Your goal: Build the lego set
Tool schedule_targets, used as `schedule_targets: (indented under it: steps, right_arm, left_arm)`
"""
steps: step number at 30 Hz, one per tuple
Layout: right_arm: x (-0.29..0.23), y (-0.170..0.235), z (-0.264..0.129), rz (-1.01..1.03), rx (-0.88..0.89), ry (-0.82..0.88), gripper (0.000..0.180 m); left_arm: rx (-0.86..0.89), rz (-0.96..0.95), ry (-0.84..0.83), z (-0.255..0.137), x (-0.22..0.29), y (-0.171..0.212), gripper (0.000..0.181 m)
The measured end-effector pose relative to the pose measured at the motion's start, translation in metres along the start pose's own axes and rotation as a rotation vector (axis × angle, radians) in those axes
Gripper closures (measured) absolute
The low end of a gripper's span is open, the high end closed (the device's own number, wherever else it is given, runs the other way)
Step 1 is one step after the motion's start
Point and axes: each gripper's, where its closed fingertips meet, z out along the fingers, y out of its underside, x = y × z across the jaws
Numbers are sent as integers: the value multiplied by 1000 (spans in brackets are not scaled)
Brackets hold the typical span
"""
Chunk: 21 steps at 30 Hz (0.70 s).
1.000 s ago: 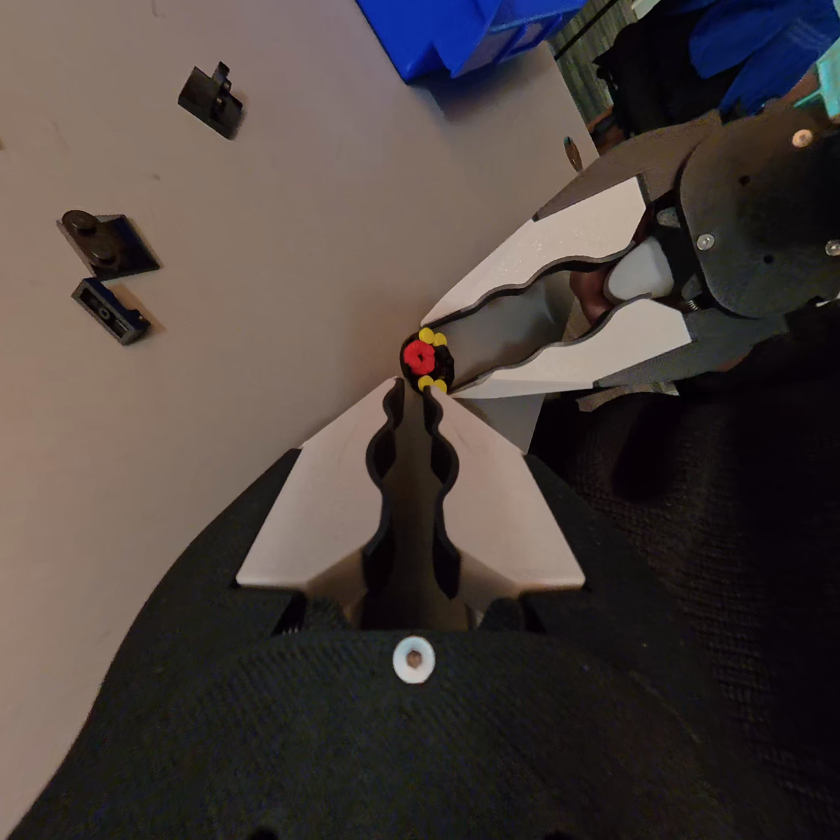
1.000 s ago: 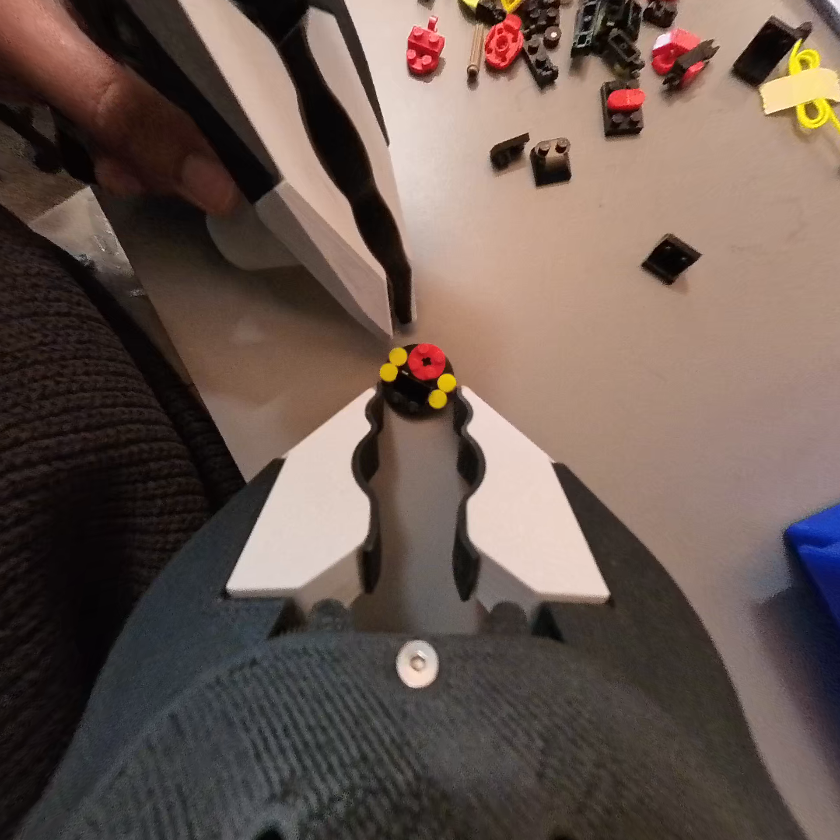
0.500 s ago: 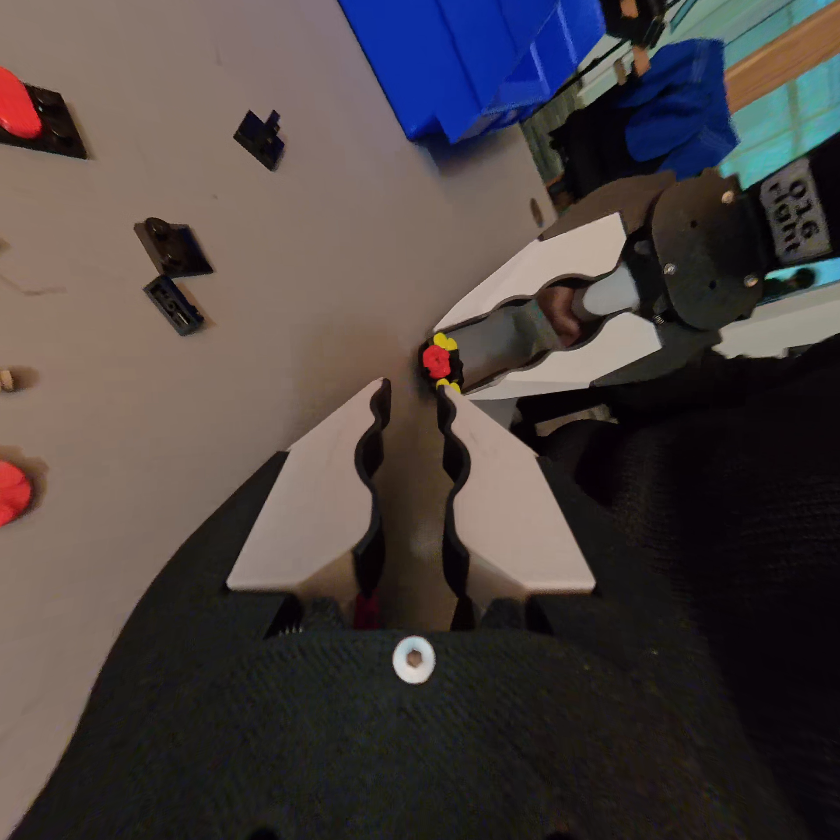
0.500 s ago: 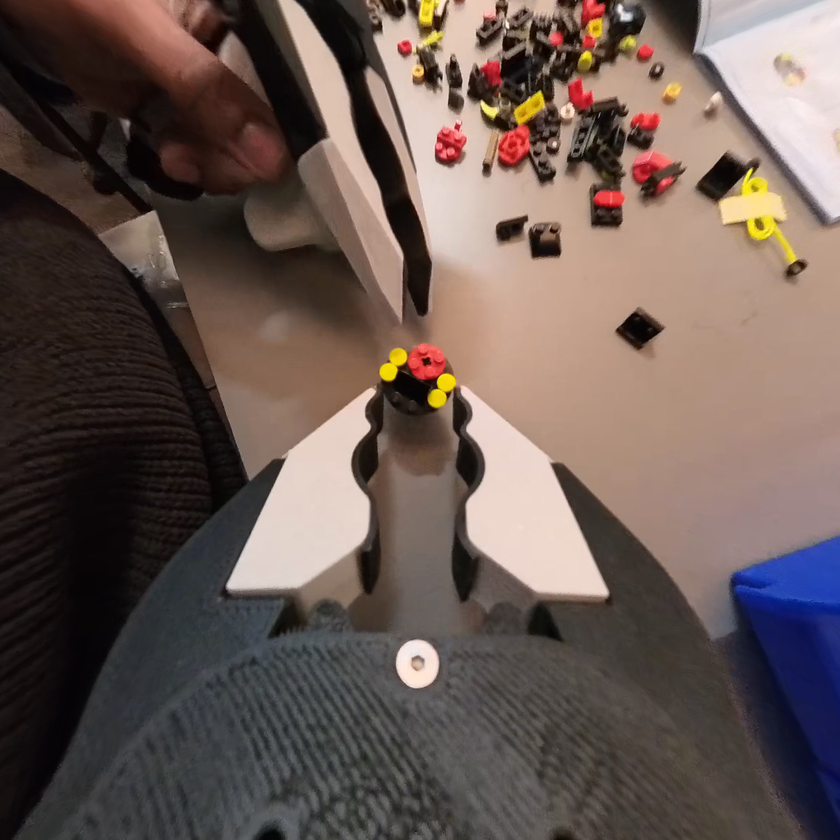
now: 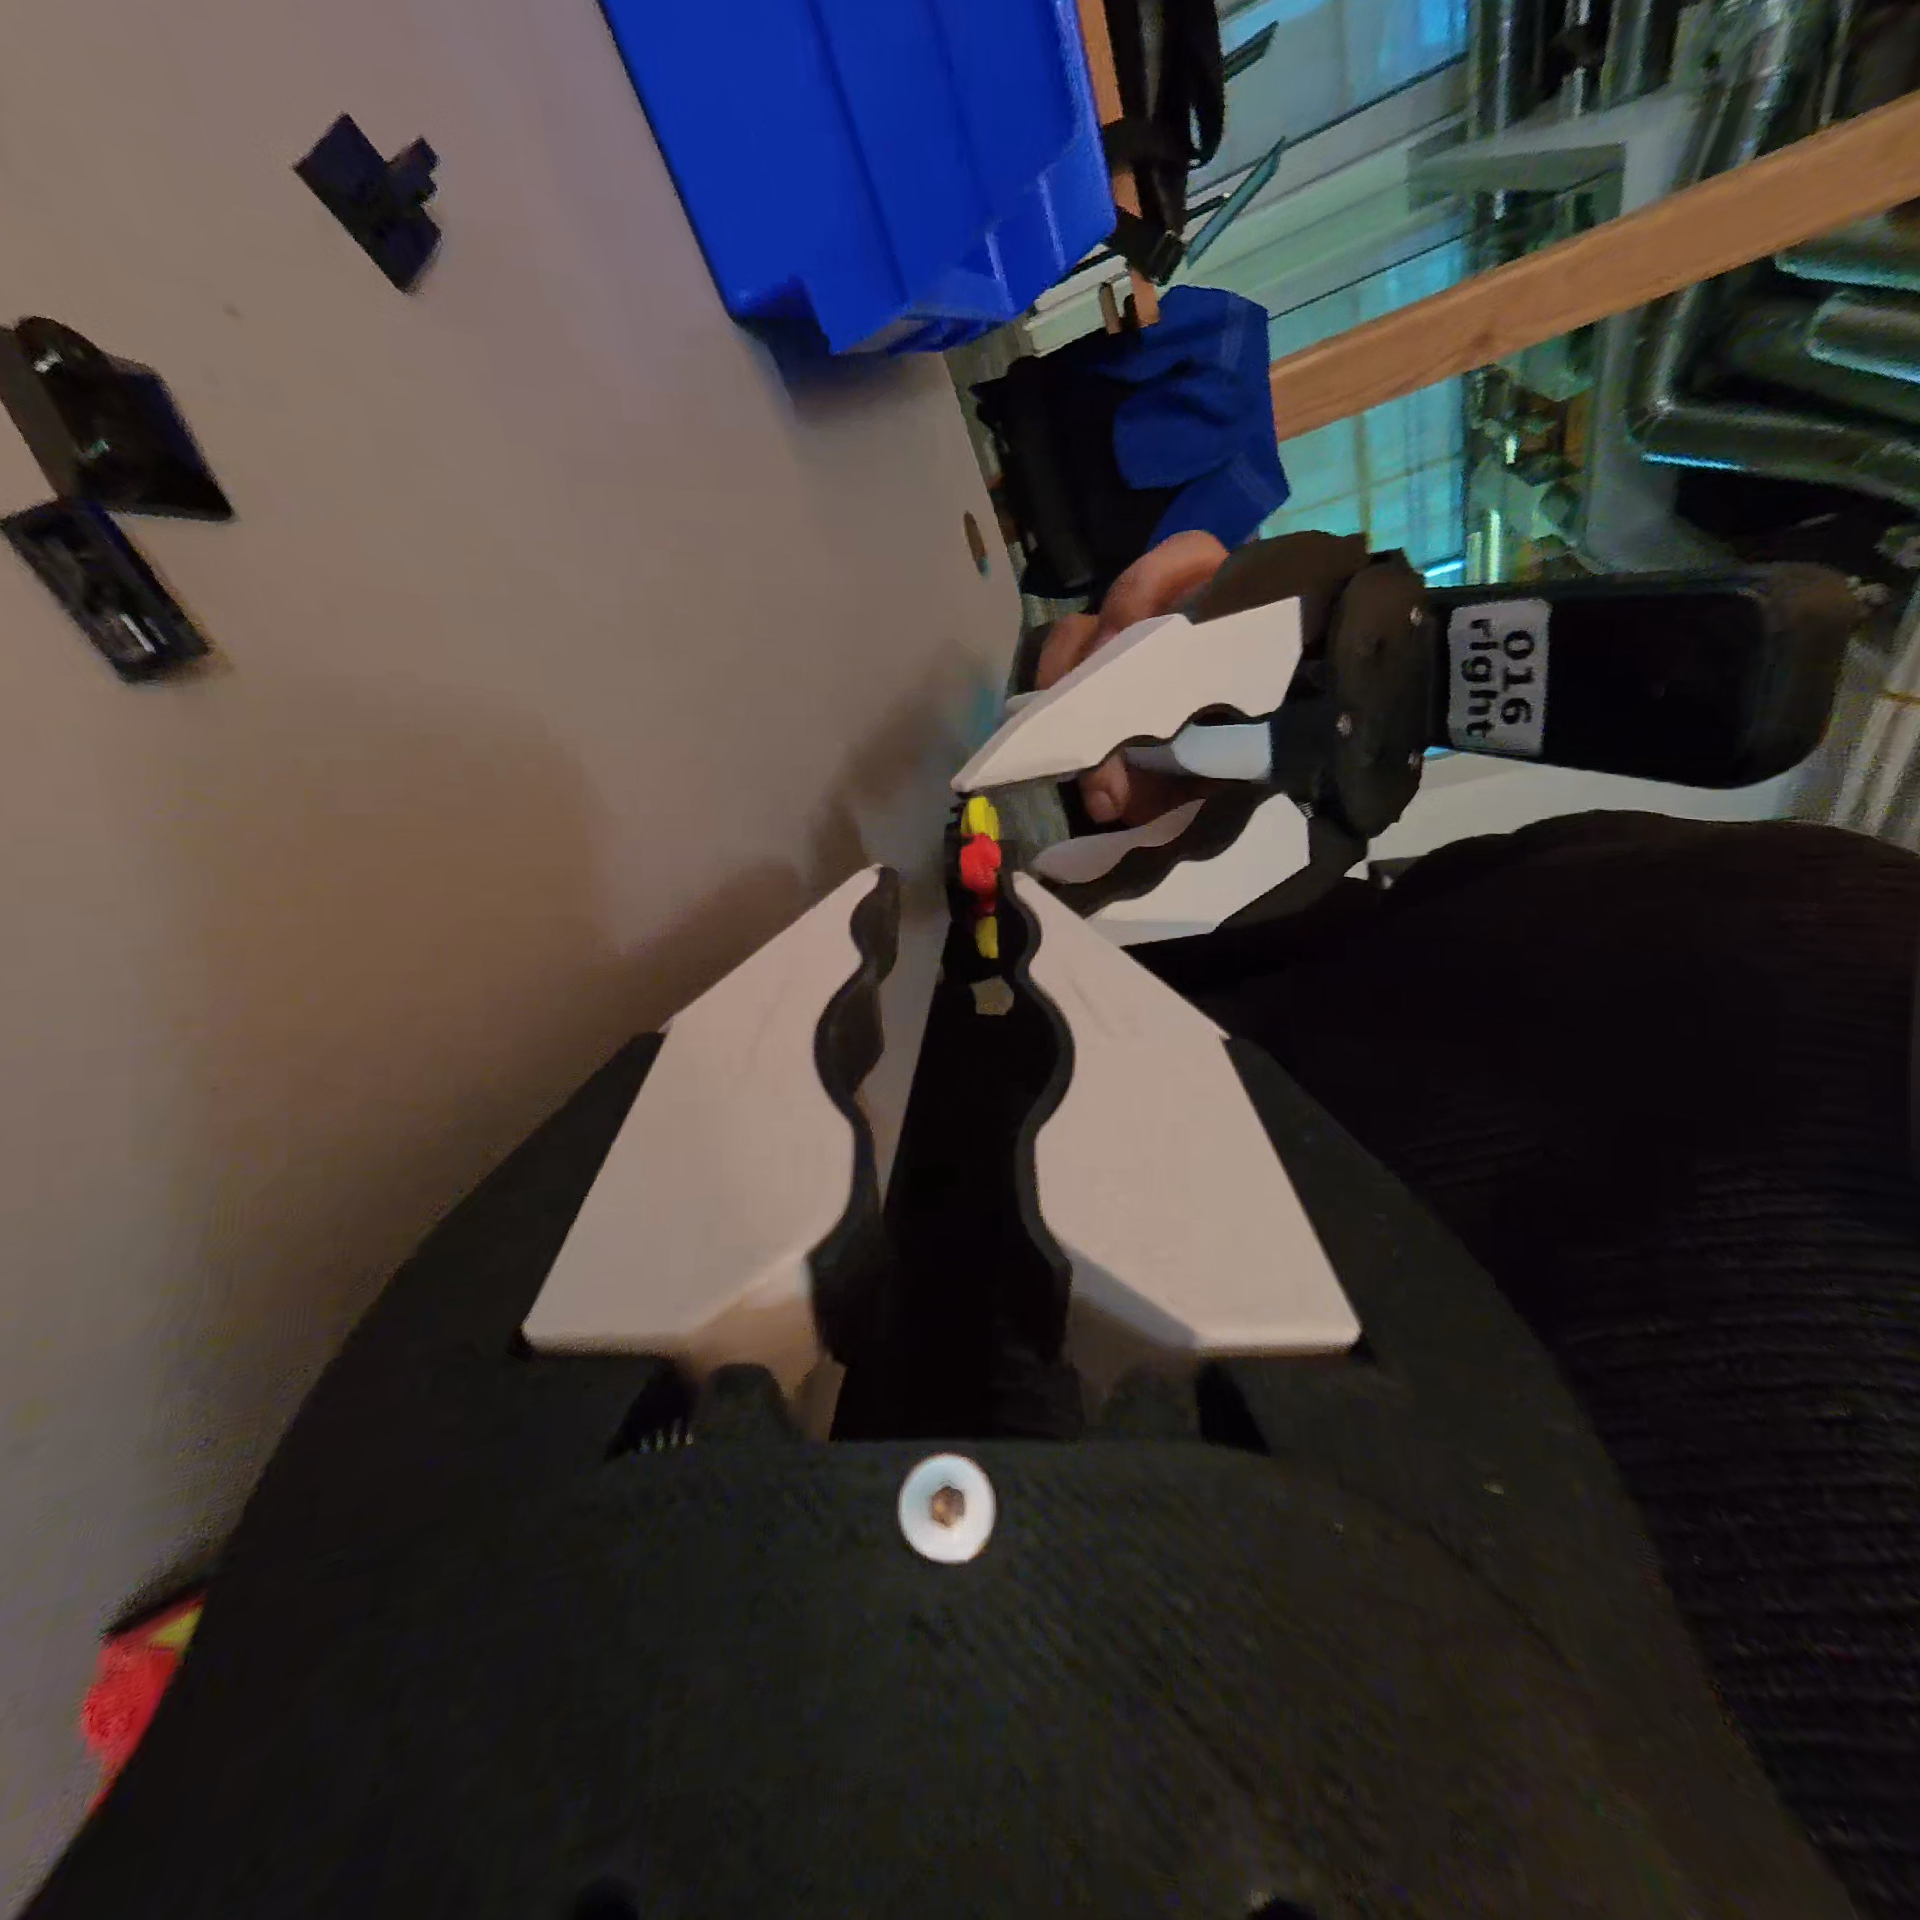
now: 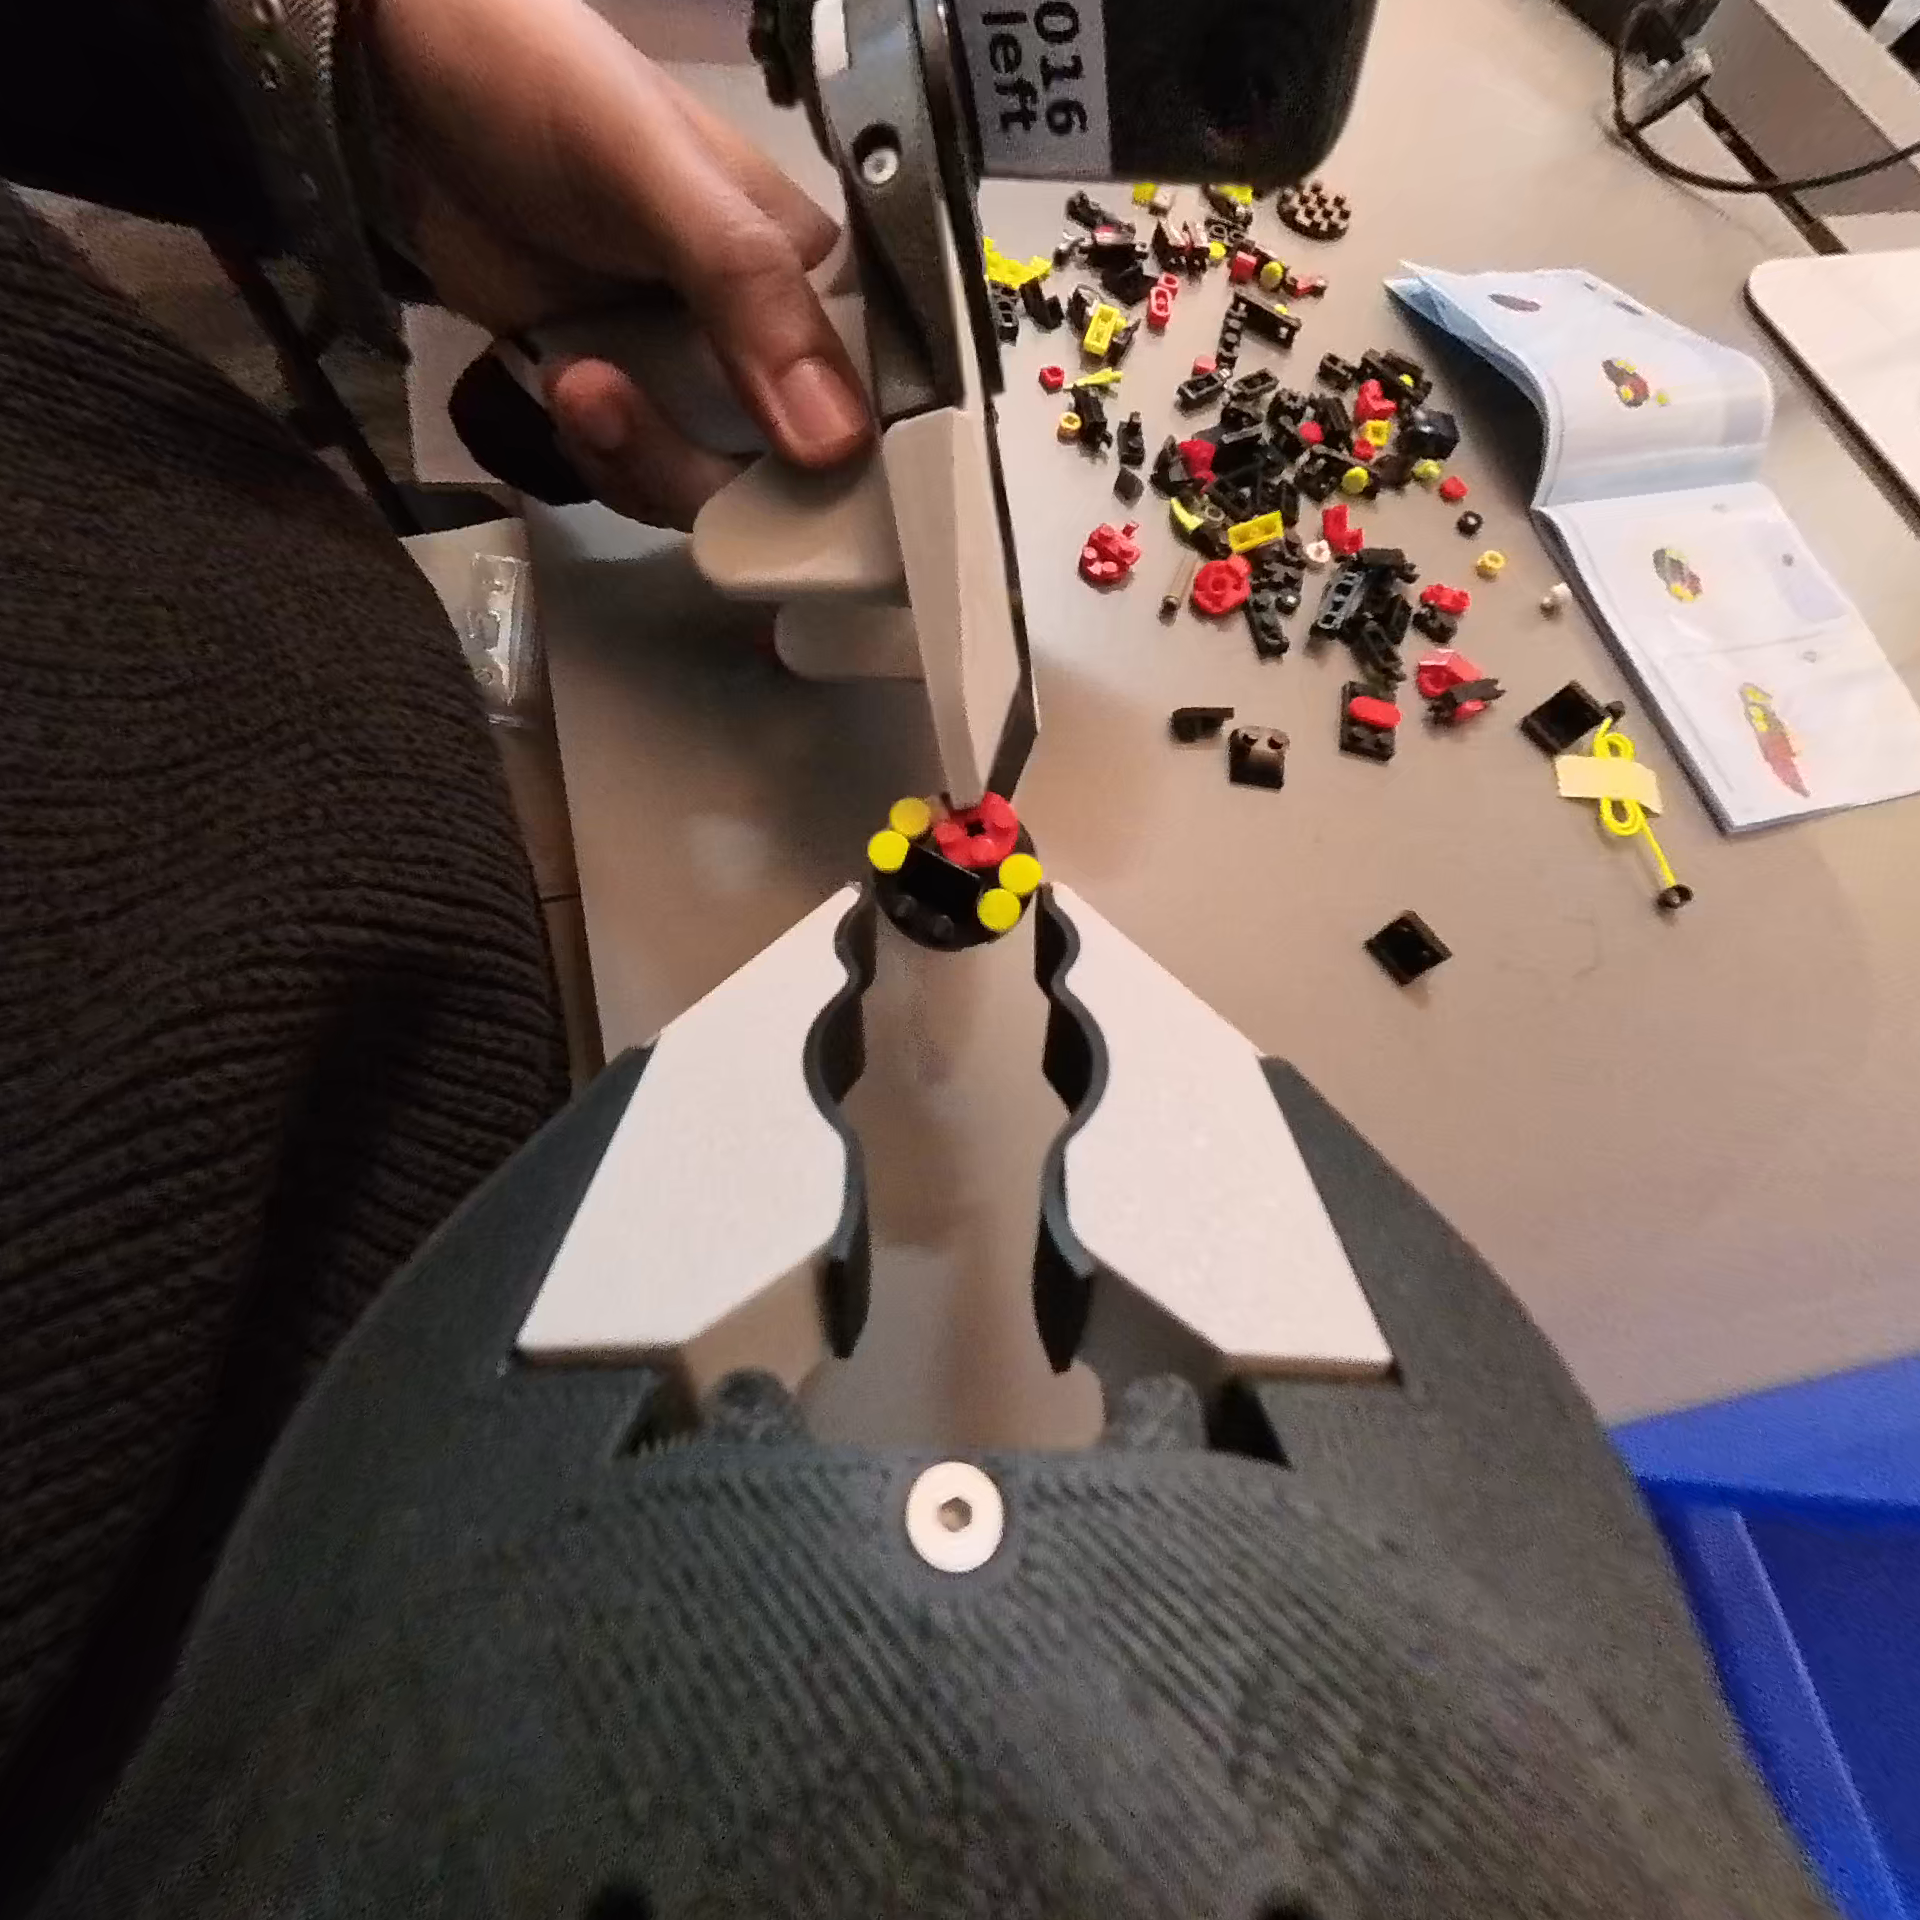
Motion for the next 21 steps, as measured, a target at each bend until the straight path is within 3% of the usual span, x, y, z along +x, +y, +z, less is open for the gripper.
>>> schedule_targets:
  steps: [3,11,12,14,21]
  right_arm:
    - [-2,-2,0,-25,8,-5,151]
    - [-1,-6,-2,4,51,-13,150]
    - [1,-8,-2,29,70,-15,140]
    - [6,-12,-4,114,115,-27,129]
    - [24,-38,-22,587,416,-187,128]
  left_arm:
    - [-9,-8,32,1,4,2,172]
    - [8,-52,92,-1,9,0,173]
    - [21,-55,98,-2,10,-2,174]
    - [55,-57,105,-3,10,-7,174]
    - [228,-5,174,-17,23,-33,175]
